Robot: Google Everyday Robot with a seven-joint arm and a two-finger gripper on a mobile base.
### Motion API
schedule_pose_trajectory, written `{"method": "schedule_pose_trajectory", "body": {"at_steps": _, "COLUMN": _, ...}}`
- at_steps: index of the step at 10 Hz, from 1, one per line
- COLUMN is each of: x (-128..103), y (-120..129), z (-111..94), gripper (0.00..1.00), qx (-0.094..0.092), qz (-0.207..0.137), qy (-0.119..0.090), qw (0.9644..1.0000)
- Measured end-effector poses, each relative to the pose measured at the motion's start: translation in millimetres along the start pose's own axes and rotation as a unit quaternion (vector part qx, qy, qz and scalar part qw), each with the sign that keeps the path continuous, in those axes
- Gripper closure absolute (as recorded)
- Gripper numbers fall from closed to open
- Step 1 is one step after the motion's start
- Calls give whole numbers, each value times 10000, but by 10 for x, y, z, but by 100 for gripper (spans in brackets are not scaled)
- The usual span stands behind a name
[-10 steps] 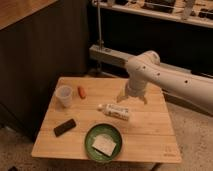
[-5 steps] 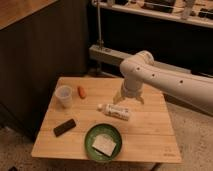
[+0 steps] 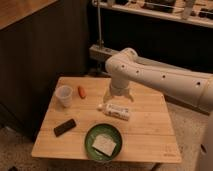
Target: Move the arm in a circular motion
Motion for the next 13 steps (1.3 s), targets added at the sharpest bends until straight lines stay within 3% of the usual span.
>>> {"method": "schedule_pose_trajectory", "body": {"at_steps": 3, "x": 216, "y": 260, "z": 149, "gripper": 20, "qx": 170, "qz": 38, "qy": 77, "qw": 9998}}
{"method": "schedule_pose_trajectory", "body": {"at_steps": 6, "x": 581, "y": 979, "z": 268, "gripper": 20, "qx": 387, "qz": 183, "qy": 258, "qw": 9987}}
{"method": "schedule_pose_trajectory", "body": {"at_steps": 8, "x": 721, "y": 1414, "z": 361, "gripper": 20, "qx": 415, "qz": 350, "qy": 264, "qw": 9982}}
{"method": "schedule_pose_trajectory", "body": {"at_steps": 11, "x": 670, "y": 2165, "z": 552, "gripper": 20, "qx": 343, "qz": 801, "qy": 158, "qw": 9961}}
{"method": "schedule_pose_trajectory", "body": {"at_steps": 13, "x": 387, "y": 2577, "z": 620, "gripper": 20, "qx": 240, "qz": 1107, "qy": 27, "qw": 9936}}
